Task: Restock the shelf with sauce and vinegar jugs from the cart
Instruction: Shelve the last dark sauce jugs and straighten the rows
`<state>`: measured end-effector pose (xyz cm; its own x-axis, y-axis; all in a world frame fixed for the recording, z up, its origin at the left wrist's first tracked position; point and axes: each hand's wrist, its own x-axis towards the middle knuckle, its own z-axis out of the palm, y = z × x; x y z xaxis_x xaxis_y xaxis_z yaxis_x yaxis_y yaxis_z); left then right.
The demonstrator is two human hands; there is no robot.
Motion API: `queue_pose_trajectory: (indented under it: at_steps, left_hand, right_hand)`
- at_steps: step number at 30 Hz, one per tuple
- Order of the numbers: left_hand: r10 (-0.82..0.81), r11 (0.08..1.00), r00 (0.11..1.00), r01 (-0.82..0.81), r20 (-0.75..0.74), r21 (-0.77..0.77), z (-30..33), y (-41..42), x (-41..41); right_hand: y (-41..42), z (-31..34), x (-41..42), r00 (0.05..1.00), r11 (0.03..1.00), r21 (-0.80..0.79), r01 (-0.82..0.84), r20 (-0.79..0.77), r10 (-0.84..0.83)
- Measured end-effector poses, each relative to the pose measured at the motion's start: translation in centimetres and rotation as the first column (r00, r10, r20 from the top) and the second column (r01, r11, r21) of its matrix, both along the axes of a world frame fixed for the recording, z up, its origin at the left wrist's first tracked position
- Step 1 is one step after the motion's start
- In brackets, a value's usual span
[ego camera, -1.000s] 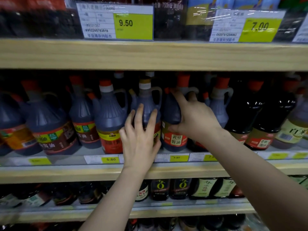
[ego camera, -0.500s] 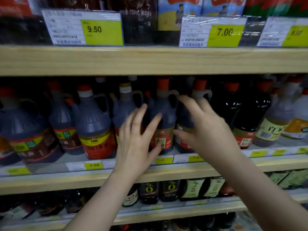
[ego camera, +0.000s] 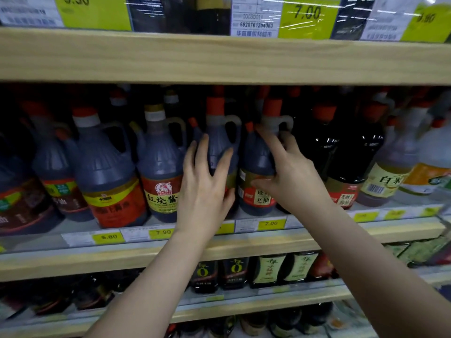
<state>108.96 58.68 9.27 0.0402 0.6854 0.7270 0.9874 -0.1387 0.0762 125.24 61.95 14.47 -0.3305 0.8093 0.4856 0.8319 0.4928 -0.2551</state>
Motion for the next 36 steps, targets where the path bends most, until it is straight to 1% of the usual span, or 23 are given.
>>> queue_pose_trajectory:
  at_steps: [7,9,11,13,15,18,22,24,28,32,36]
  left_hand:
    - [0.006,1.000,1.000,-0.006,-0.014,0.009,0.1,0.1,0.0]
    - [-0.025,0.999,1.000,0.025,0.007,0.037,0.4,-0.4,-0.5]
    - [-0.032,0.995,0.999,0.029,0.031,0.099,0.8,-1.5,-2.2]
    - [0.023,0.988,1.000,-0.026,0.021,0.150,1.1,-3.1,-4.9]
    - [0.097,0.979,0.995,-0.098,0.012,0.178,1.2,-4.7,-7.7]
    - [0.177,0.975,0.984,-0.177,0.015,0.136,0.8,-6.7,-11.2]
    - [0.219,0.976,0.975,-0.219,0.016,-0.001,0.2,-7.6,-13.7]
    - [0.210,0.978,0.977,-0.209,0.043,-0.024,0.3,-7.4,-14.0]
    - [0.137,0.991,0.980,-0.137,0.145,-0.006,-0.1,-7.0,-14.0]
    - [0.062,0.998,0.982,-0.063,0.179,-0.003,-0.5,-6.4,-14.8]
    - [0.017,1.000,0.984,-0.013,0.178,-0.020,-0.6,-6.1,-15.6]
  right_hand:
    - [0.0,0.3,0.0,1.000,0.999,-0.050,0.010,0.001,-0.010]
    - [-0.4,0.5,0.1,1.000,0.997,-0.077,0.012,-0.011,-0.013]
    - [-1.3,0.9,0.2,0.997,0.999,-0.047,0.015,-0.071,-0.019]
    - [-2.7,1.3,-0.1,0.994,1.000,0.004,0.028,-0.108,-0.027]
    - [-4.1,1.3,-1.2,0.997,1.000,0.014,0.006,-0.080,-0.004]
    - [-5.6,0.8,-4.6,0.997,0.996,0.037,-0.079,0.013,0.078]
    - [-5.9,0.3,-10.2,0.983,0.988,0.049,-0.149,0.112,0.142]
    - [-5.2,0.5,-12.5,0.985,0.990,0.033,-0.136,0.116,0.131]
    - [-4.1,0.8,-15.1,0.990,0.994,-0.028,-0.104,0.095,0.106]
    - [-3.9,0.7,-15.6,0.993,0.996,-0.016,-0.085,0.085,0.086]
    - [-3.8,0.9,-15.8,0.992,0.996,0.004,-0.091,0.093,0.090]
